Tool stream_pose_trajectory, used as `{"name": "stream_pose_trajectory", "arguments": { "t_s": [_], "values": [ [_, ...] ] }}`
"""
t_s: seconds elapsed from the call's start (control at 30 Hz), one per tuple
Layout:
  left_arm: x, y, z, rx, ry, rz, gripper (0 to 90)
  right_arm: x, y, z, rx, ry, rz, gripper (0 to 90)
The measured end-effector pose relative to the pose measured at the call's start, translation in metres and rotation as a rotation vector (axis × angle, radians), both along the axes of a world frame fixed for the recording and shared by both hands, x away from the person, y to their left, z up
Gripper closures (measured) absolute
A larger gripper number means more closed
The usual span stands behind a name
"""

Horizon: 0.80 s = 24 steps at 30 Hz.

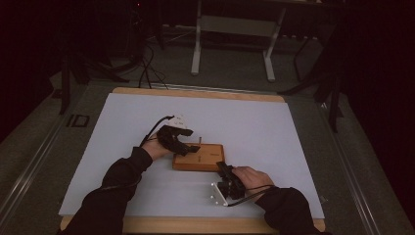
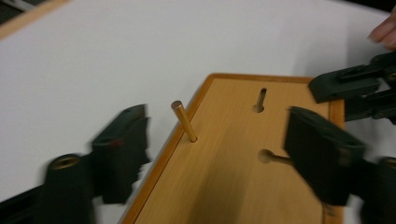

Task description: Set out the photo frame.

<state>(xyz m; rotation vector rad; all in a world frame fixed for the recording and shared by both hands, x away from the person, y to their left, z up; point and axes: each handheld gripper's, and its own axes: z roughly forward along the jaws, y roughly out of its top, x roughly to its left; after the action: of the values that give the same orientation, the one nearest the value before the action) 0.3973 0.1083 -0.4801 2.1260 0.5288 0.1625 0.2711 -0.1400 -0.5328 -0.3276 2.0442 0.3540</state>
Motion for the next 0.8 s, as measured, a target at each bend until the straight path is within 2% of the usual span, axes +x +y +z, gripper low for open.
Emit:
{"name": "stream_pose_trajectory", "arguments": {
  "t_s": [0.03, 0.1, 0.17, 0.2, 0.3, 0.47, 0.53, 0.57, 0.73, 0.77, 0.8],
  "values": [
    [-0.002, 0.004, 0.001, -0.003, -0.005, 0.015, 14.9, 0.003, 0.0, 0.004, 0.002, 0.02, 0.004, 69.3],
    [-0.007, 0.012, 0.005, -0.02, -0.018, 0.029, 13.6, 0.007, -0.001, 0.011, 0.008, 0.044, 0.001, 69.5],
    [-0.011, 0.021, 0.008, -0.037, -0.018, 0.043, 6.4, 0.011, -0.001, 0.017, 0.013, 0.068, 0.0, 70.0],
    [-0.015, 0.025, 0.011, -0.04, -0.024, 0.047, 5.6, 0.013, -0.001, 0.02, 0.015, 0.081, -0.004, 70.1],
    [-0.027, 0.038, 0.016, -0.038, -0.052, 0.056, 5.3, 0.017, -0.002, 0.026, 0.009, 0.107, -0.001, 70.2],
    [-0.045, 0.057, 0.022, -0.042, -0.064, 0.086, 3.8, 0.027, -0.003, 0.037, 0.017, 0.17, -0.001, 70.2],
    [-0.053, 0.062, 0.024, -0.037, -0.068, 0.084, 3.8, 0.031, -0.003, 0.042, 0.017, 0.197, 0.0, 70.2],
    [-0.057, 0.064, 0.024, -0.047, -0.072, 0.085, 3.8, 0.033, -0.003, 0.044, 0.018, 0.212, -0.001, 70.2],
    [-0.078, 0.071, 0.022, -0.079, -0.081, 0.099, 3.8, 0.038, -0.001, 0.051, 0.004, 0.245, -0.004, 70.2],
    [-0.078, 0.071, 0.022, -0.079, -0.081, 0.099, 3.8, 0.038, -0.001, 0.051, 0.004, 0.245, -0.004, 70.2],
    [-0.087, 0.071, 0.02, -0.081, -0.085, 0.107, 3.8, 0.04, -0.001, 0.052, 0.006, 0.254, -0.005, 70.2]
  ]
}}
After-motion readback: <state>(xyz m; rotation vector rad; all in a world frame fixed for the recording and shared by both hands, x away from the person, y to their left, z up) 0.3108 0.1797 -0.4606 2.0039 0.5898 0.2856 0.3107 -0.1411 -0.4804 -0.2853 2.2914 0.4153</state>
